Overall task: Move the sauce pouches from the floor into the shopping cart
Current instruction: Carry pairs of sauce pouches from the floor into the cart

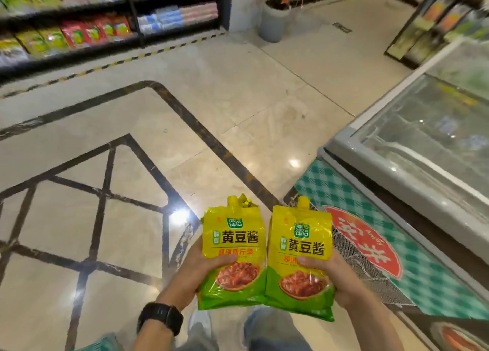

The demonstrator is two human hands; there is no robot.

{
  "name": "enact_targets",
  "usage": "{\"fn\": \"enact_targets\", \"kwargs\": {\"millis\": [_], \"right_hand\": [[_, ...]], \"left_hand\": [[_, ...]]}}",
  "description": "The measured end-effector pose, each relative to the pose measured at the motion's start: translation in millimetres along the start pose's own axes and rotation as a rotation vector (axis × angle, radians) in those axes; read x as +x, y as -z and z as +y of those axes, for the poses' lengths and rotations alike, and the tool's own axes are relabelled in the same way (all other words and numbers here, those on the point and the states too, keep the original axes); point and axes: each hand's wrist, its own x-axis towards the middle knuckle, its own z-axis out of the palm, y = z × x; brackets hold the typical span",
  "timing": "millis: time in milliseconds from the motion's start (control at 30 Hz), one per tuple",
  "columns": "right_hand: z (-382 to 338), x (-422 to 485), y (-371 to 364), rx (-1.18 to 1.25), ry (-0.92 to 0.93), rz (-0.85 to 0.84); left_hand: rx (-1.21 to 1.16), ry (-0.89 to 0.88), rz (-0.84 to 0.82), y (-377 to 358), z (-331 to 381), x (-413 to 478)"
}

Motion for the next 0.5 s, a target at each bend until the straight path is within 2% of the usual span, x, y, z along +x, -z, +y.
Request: {"fn": "enact_targets", "kwargs": {"millis": [233, 500], "right_hand": [[38.1, -75.6, 60.3, 0.231, 0.109, 0.168], [129.3, -169.1, 165.1, 0.587, 0.145, 0.502]], "left_hand": [[0.323, -0.038, -0.236, -87.5, 34.2, 4.1], [0.697, 0.002, -0.512, -270.4, 10.7, 16.3]]}}
